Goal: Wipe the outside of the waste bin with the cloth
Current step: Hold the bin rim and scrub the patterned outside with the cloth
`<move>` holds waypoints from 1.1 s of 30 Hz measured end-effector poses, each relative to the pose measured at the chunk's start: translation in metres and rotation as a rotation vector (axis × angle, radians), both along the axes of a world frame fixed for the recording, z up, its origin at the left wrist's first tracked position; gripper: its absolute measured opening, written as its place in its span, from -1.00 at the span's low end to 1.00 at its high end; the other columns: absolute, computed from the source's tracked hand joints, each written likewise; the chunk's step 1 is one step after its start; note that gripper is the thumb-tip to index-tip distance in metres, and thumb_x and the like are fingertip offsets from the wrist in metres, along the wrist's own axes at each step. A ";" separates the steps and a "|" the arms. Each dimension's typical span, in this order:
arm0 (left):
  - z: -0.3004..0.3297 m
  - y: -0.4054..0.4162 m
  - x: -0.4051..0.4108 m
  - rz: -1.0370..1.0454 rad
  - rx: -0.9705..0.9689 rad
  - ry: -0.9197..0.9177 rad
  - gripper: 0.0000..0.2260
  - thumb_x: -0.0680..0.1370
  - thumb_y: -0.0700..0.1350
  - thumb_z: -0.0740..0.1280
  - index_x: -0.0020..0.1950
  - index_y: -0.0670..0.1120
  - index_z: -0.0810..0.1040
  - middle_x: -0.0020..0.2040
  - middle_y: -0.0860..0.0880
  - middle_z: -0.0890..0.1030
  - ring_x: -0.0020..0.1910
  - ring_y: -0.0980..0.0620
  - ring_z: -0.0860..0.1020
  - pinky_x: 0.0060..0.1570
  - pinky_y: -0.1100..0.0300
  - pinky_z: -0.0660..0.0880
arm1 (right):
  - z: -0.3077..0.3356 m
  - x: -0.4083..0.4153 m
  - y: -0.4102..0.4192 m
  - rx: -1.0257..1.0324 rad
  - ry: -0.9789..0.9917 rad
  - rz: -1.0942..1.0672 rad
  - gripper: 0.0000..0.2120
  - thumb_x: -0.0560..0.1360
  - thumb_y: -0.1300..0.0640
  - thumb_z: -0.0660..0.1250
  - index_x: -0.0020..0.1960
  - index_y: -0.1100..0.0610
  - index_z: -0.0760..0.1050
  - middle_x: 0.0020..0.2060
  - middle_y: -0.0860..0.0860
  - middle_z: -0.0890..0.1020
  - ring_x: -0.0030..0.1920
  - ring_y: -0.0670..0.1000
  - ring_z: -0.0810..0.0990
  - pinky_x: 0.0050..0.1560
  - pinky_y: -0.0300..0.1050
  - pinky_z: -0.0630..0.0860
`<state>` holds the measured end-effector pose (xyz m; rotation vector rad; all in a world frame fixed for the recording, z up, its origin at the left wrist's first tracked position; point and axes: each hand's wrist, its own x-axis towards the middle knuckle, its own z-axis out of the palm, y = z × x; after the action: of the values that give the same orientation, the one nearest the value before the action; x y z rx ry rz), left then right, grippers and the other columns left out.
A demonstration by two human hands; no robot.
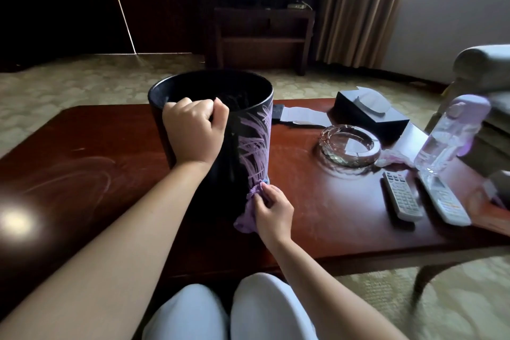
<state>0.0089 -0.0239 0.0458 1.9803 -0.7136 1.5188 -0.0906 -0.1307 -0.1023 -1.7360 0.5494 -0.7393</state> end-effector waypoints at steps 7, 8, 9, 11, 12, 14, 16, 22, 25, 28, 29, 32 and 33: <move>0.002 0.001 -0.002 -0.008 0.014 0.008 -0.63 0.48 -0.14 0.24 -0.46 -0.04 0.14 -0.60 -0.08 0.25 -0.56 -0.11 0.31 -0.35 0.16 0.09 | 0.013 0.004 0.004 0.170 0.042 -0.095 -0.84 0.41 0.22 0.44 -0.01 0.13 0.66 -0.17 -0.08 0.68 -0.14 -0.25 0.62 -0.01 -0.39 0.47; 0.001 0.001 -0.001 -0.003 0.013 0.007 -0.63 0.48 -0.14 0.24 -0.46 -0.03 0.14 -0.60 -0.10 0.28 -0.56 -0.12 0.32 -0.35 0.16 0.09 | 0.017 0.002 0.007 0.173 -0.015 -0.087 -0.84 0.39 0.23 0.46 -0.02 0.12 0.65 -0.20 -0.11 0.66 -0.19 -0.32 0.60 -0.02 -0.43 0.47; 0.001 0.001 -0.001 0.002 0.014 0.008 -0.63 0.48 -0.14 0.24 -0.46 -0.03 0.15 -0.60 -0.11 0.29 -0.56 -0.13 0.32 -0.36 0.15 0.08 | 0.020 -0.001 0.009 0.171 -0.043 -0.081 -0.84 0.38 0.22 0.47 -0.03 0.11 0.64 -0.22 -0.13 0.65 -0.21 -0.34 0.59 -0.04 -0.45 0.47; 0.001 0.001 -0.001 0.005 0.017 0.015 -0.63 0.48 -0.14 0.24 -0.46 -0.03 0.15 -0.60 -0.11 0.30 -0.55 -0.13 0.33 -0.35 0.15 0.06 | 0.018 -0.004 0.013 0.162 0.019 -0.086 -0.88 0.39 0.15 0.47 -0.07 0.09 0.65 -0.25 -0.10 0.64 -0.18 -0.22 0.61 -0.09 -0.37 0.45; 0.002 0.002 -0.002 0.006 0.019 0.017 -0.63 0.48 -0.13 0.24 -0.46 -0.03 0.15 -0.60 -0.11 0.31 -0.55 -0.13 0.33 -0.35 0.16 0.06 | 0.015 -0.006 0.015 0.145 0.089 -0.092 -0.90 0.40 0.12 0.46 -0.09 0.09 0.65 -0.27 -0.07 0.64 -0.17 -0.12 0.61 -0.12 -0.31 0.42; 0.002 0.002 -0.002 0.006 0.022 0.017 -0.63 0.48 -0.13 0.24 -0.46 -0.03 0.15 -0.60 -0.11 0.31 -0.55 -0.13 0.33 -0.34 0.16 0.06 | 0.011 -0.007 0.017 0.109 0.187 -0.102 -0.87 0.42 0.06 0.43 -0.10 0.10 0.66 -0.25 0.00 0.67 -0.14 -0.01 0.61 -0.15 -0.26 0.37; 0.001 0.002 -0.001 0.002 0.018 0.014 -0.63 0.48 -0.14 0.24 -0.46 -0.03 0.14 -0.60 -0.11 0.30 -0.55 -0.13 0.33 -0.35 0.16 0.08 | 0.017 -0.005 0.019 0.122 0.132 -0.136 -0.85 0.41 0.06 0.44 -0.08 0.11 0.66 -0.23 0.00 0.68 -0.13 -0.03 0.62 -0.12 -0.25 0.41; 0.002 0.001 -0.002 -0.008 0.012 0.018 -0.63 0.48 -0.14 0.24 -0.46 -0.03 0.14 -0.60 -0.09 0.27 -0.56 -0.12 0.31 -0.35 0.16 0.09 | 0.041 0.004 0.016 0.223 0.074 -0.162 -0.86 0.45 0.03 0.40 -0.09 0.09 0.62 -0.25 -0.04 0.63 -0.15 -0.07 0.59 -0.13 -0.29 0.38; 0.002 0.001 -0.003 -0.019 0.012 0.017 -0.62 0.48 -0.14 0.24 -0.46 -0.04 0.14 -0.58 -0.04 0.20 -0.56 -0.11 0.30 -0.36 0.16 0.11 | 0.027 0.002 0.017 0.270 0.221 -0.152 -0.81 0.44 -0.04 0.38 -0.13 0.09 0.62 -0.19 0.02 0.66 -0.05 0.04 0.62 -0.02 -0.17 0.46; 0.002 0.001 -0.002 -0.015 0.008 0.014 -0.62 0.48 -0.15 0.24 -0.46 -0.03 0.14 -0.60 -0.08 0.26 -0.56 -0.11 0.31 -0.36 0.16 0.11 | 0.045 0.004 0.019 0.310 0.152 -0.161 -0.84 0.42 -0.03 0.41 -0.20 0.06 0.59 -0.27 -0.04 0.64 -0.11 0.00 0.61 -0.04 -0.17 0.47; 0.002 0.001 -0.003 -0.016 0.007 0.015 -0.62 0.48 -0.15 0.25 -0.46 -0.03 0.14 -0.60 -0.09 0.27 -0.56 -0.11 0.31 -0.36 0.16 0.11 | 0.056 0.006 0.019 0.326 0.104 -0.168 -0.84 0.40 -0.04 0.43 -0.22 0.05 0.58 -0.29 -0.05 0.64 -0.14 -0.02 0.61 -0.04 -0.17 0.47; 0.002 0.001 -0.003 -0.012 0.005 0.020 -0.62 0.47 -0.16 0.25 -0.46 -0.03 0.14 -0.60 -0.09 0.28 -0.56 -0.11 0.31 -0.36 0.16 0.10 | 0.076 0.008 0.022 0.397 0.025 -0.163 -0.82 0.39 -0.03 0.44 -0.20 0.09 0.59 -0.29 -0.04 0.64 -0.19 -0.05 0.59 -0.04 -0.17 0.50; 0.002 0.001 -0.004 -0.013 0.006 0.024 -0.62 0.47 -0.16 0.25 -0.46 -0.03 0.14 -0.60 -0.10 0.28 -0.56 -0.11 0.31 -0.36 0.15 0.11 | 0.076 0.007 0.024 0.411 0.045 -0.164 -0.81 0.40 -0.03 0.44 -0.19 0.10 0.59 -0.28 -0.04 0.64 -0.18 -0.04 0.59 -0.03 -0.17 0.50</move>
<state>0.0054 -0.0232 0.0481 1.9916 -0.7199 1.4845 -0.0832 -0.1067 -0.0261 -1.3385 0.8205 -0.6482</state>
